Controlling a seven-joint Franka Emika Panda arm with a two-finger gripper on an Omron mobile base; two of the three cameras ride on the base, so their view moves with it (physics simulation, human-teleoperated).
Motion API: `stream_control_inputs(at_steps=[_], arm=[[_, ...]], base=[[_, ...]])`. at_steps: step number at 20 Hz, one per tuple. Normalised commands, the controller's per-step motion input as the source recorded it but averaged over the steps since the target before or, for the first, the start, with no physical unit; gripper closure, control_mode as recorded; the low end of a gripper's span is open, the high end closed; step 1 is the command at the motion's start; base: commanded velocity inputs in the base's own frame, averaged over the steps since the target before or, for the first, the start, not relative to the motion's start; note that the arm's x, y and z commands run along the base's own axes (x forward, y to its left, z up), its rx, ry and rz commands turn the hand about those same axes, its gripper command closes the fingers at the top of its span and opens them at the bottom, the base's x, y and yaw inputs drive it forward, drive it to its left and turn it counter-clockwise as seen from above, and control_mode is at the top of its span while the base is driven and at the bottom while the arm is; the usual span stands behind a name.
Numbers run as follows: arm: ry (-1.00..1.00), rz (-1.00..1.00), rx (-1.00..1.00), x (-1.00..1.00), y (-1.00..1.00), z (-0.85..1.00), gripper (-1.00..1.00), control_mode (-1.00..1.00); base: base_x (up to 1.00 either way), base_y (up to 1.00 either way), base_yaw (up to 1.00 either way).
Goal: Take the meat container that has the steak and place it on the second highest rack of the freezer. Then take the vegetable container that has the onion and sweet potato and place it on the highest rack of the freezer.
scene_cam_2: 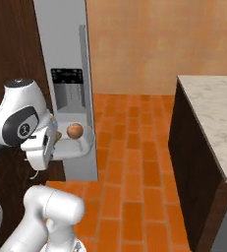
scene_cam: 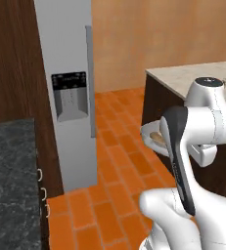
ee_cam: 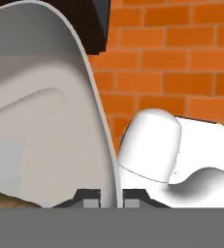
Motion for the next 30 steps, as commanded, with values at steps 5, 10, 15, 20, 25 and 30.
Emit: stream_control_inputs(at_steps=[5, 10, 15, 20, 25, 30], arm=[[0.0, 0.0, 0.0, 0.0, 0.0, 0.0, 1.0, 1.0], [0.0, 0.0, 0.0, 0.0, 0.0, 0.0, 1.0, 1.0], [0.0, 0.0, 0.0, 0.0, 0.0, 0.0, 1.0, 1.0], [0.0, 0.0, 0.0, 0.0, 0.0, 0.0, 1.0, 1.0], [0.0, 0.0, 0.0, 0.0, 0.0, 0.0, 1.0, 1.0], [0.0, 0.0, 0.0, 0.0, 0.0, 0.0, 1.0, 1.0]], base=[[0.72, -0.12, -0.3], [1.0, -0.42, 0.0], [0.93, -0.75, 0.17], [0.54, -0.63, 0.27], [0.48, -0.25, 0.37], [0.71, -0.59, 0.08]])
